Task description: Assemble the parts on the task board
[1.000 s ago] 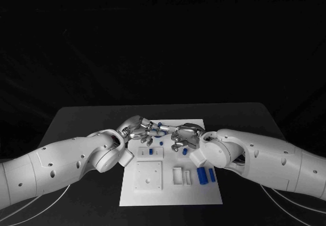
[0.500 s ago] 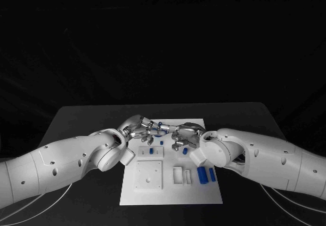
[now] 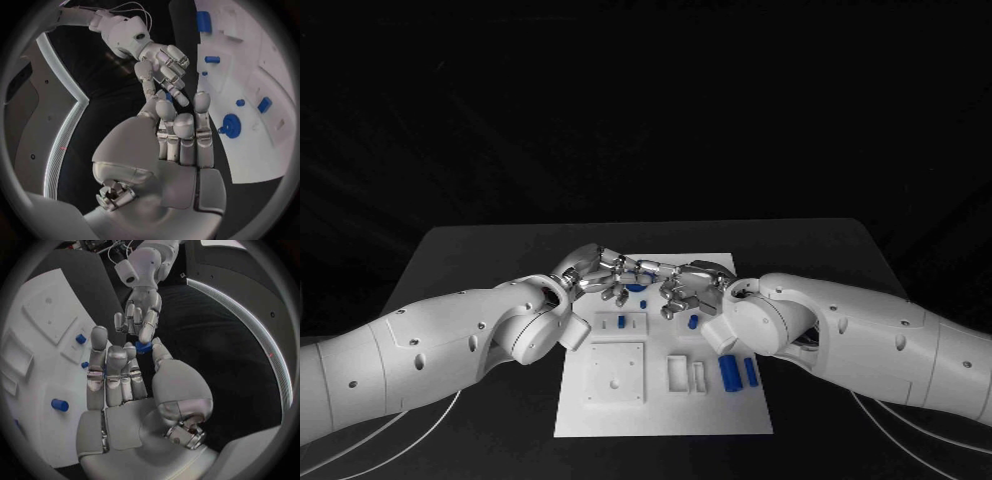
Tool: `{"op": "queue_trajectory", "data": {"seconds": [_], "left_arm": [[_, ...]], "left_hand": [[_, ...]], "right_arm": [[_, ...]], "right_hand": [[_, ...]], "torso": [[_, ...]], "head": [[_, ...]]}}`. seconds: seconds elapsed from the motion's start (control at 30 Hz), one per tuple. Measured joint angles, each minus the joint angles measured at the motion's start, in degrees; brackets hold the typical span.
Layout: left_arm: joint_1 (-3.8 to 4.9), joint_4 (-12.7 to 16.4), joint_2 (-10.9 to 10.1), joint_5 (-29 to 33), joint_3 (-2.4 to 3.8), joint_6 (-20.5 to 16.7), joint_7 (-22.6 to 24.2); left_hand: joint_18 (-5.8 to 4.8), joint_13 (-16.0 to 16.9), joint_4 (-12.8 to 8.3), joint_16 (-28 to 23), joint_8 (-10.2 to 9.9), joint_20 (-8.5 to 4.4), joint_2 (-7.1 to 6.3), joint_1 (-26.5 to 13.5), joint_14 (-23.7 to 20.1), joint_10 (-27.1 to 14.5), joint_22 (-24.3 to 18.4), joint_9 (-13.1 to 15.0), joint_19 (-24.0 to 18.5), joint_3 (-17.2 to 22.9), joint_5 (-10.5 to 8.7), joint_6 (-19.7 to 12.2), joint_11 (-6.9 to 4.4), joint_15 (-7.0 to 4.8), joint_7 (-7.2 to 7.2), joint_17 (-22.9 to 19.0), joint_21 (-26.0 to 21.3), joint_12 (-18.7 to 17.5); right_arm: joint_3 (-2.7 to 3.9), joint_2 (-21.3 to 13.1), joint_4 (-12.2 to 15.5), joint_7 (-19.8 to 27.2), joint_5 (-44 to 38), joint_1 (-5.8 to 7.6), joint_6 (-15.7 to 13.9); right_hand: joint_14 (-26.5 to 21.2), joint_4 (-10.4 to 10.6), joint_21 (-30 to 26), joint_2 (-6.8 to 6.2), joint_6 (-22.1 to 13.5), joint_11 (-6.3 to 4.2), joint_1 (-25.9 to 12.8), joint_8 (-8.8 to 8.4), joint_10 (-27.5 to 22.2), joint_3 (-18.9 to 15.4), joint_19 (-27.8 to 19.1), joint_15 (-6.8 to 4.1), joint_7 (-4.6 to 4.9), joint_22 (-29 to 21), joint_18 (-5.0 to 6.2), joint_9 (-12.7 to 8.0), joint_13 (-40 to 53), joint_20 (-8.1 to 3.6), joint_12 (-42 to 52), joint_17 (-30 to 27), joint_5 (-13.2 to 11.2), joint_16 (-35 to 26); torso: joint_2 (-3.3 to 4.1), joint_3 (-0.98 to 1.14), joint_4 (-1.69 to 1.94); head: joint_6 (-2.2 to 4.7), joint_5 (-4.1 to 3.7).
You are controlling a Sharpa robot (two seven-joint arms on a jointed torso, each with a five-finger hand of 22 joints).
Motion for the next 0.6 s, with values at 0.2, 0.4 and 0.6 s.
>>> {"op": "queue_trajectory", "data": {"seconds": [0.2,0.4,0.6], "left_arm": [[0.02,0.31,-0.08,2.15,0.03,-0.17,0.27],[-0.08,0.65,-0.32,4.44,0.05,-0.18,0.80],[-0.23,0.82,-0.53,6.79,0.05,-0.11,1.47]], "left_hand": [[0.00,0.00,-0.18,0.00,-0.01,0.00,-0.13,-0.48,0.00,0.01,0.00,0.00,0.00,0.59,0.45,0.00,0.01,0.00,0.00,0.00,0.00,-0.24],[0.00,0.00,-0.27,0.00,-0.04,0.00,-0.35,-0.71,0.00,0.01,-0.01,0.00,0.00,0.94,0.73,0.00,0.02,0.00,0.00,0.00,0.00,-0.24],[0.00,0.01,-0.31,0.00,-0.22,0.00,-0.50,-0.86,0.00,0.02,-0.01,0.00,0.00,1.25,0.74,0.00,0.04,0.00,0.00,0.00,0.00,-0.24]], "right_arm": [[-0.03,-0.10,-0.30,0.81,1.02,-0.04,0.64],[-0.04,-0.37,-0.69,2.03,2.81,-0.22,1.94],[-0.05,-0.55,-0.89,3.45,5.67,-0.69,4.01]], "right_hand": [[-2.08,2.90,-2.78,0.00,-3.96,1.01,0.00,0.00,-2.03,-6.44,0.28,1.07,1.31,-0.24,0.29,-1.43,-2.63,1.08,1.29,-3.61,2.21,-1.56],[-2.58,4.49,-3.83,0.29,-4.09,1.01,-0.60,0.00,-2.44,-8.04,0.38,0.97,1.45,-0.11,0.26,-1.50,-3.65,1.18,1.66,-4.67,2.44,-1.56],[-2.45,4.13,-3.83,2.86,-2.79,0.84,0.23,0.00,-2.27,-6.93,0.53,0.84,0.89,0.03,0.26,-1.47,-3.87,1.24,2.17,-4.14,2.44,-0.36]], "torso": [[0.00,0.00,0.00],[0.00,0.00,-0.01],[0.00,0.01,0.00]], "head": [[0.20,0.10],[0.40,0.22],[0.52,0.27]]}}
